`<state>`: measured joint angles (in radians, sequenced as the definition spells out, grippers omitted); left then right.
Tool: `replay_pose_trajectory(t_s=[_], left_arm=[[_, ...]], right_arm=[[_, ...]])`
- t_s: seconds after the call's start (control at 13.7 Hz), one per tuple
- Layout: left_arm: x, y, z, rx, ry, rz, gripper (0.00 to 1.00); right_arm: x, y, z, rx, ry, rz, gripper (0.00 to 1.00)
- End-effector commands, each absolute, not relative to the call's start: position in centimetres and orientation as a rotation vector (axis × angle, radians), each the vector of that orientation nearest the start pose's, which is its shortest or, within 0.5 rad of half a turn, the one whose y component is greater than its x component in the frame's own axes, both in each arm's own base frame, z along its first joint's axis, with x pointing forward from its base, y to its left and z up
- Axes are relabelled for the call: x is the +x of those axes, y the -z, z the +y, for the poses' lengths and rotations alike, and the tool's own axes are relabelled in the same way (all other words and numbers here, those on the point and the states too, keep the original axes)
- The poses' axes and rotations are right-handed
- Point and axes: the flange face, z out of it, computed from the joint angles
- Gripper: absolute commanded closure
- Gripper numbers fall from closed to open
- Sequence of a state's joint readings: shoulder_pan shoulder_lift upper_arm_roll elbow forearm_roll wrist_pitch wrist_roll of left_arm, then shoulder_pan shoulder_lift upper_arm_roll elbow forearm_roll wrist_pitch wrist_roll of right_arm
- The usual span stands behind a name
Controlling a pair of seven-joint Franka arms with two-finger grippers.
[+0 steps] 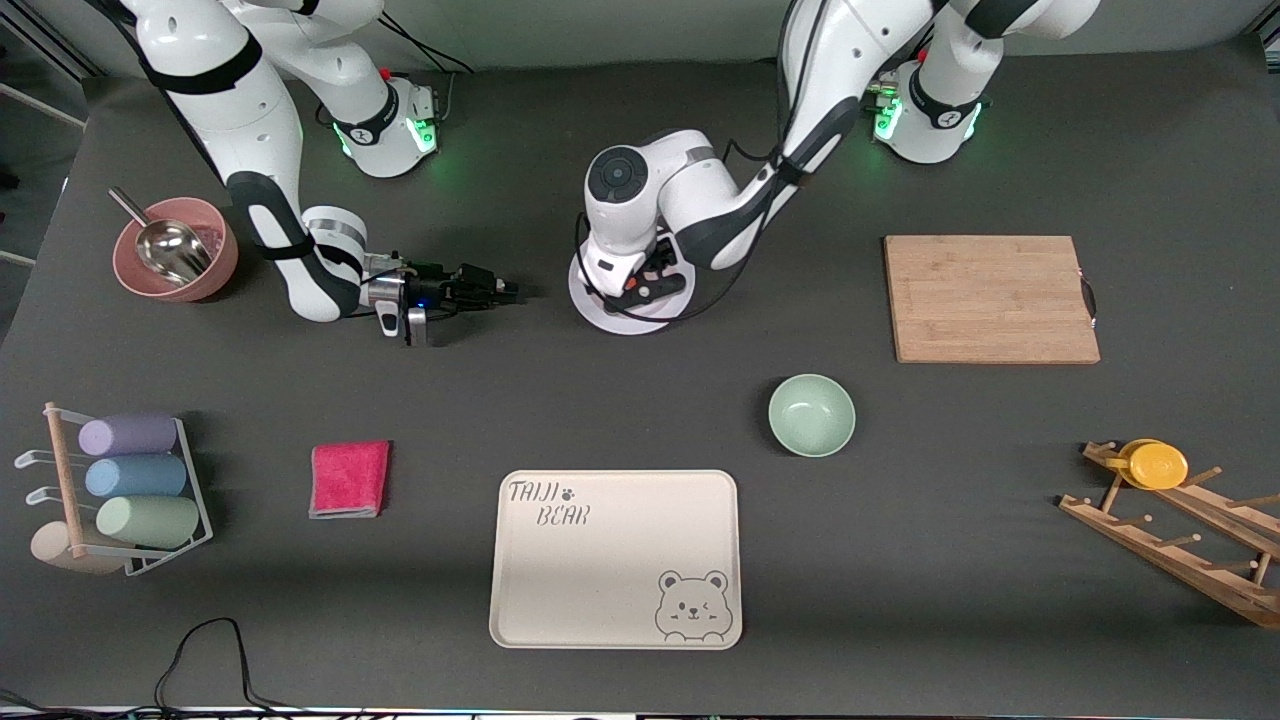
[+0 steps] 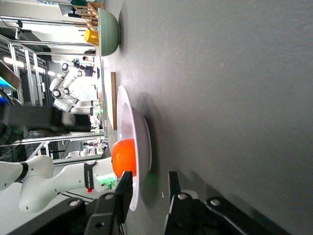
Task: Place orange and plate with both arms
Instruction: 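Open the left gripper, releasing the orange, and withdraw it to the board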
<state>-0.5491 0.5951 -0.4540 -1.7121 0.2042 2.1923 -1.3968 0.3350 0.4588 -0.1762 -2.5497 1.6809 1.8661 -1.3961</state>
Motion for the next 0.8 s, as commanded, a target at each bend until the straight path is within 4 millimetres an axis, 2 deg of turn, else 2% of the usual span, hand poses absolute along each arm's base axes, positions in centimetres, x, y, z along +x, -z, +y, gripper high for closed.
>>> replay_pose_trajectory(t_s=[0.0,0.07,0.22,0.36,0.51,0.58,0.73], left_arm=[[43.3,-34.6,-47.9,-3.052,-0.061,-0.442,0.0],[45.1,-37.1,-45.5,-3.053,-0.045,-0.399,0.0],[48.9,-40.7,-39.4,-3.06,-0.082,-0.346,0.0],[52.5,-44.3,-32.0,-3.101,-0.138,-0.348,0.0],[54.6,-46.7,-24.7,-3.08,-0.16,-0.278,0.0],[55.0,-48.0,-21.2,-3.071,-0.184,-0.213,0.0],[55.2,-49.5,-14.9,-3.061,-0.205,-0.212,0.0]], right_arm=[[35.9,-8.7,14.5,-1.913,0.008,-0.006,0.64],[36.0,-8.6,15.3,-1.911,0.016,-0.004,0.64],[36.1,-8.2,16.8,-1.907,0.026,0.007,0.64],[36.1,-8.0,18.5,-1.9,0.041,0.02,0.64],[36.0,-7.8,20.1,-1.894,0.046,0.021,0.64],[36.0,-7.6,20.7,-1.89,0.053,0.029,0.64],[36.1,-7.5,22.3,-1.883,0.061,0.025,0.64]])
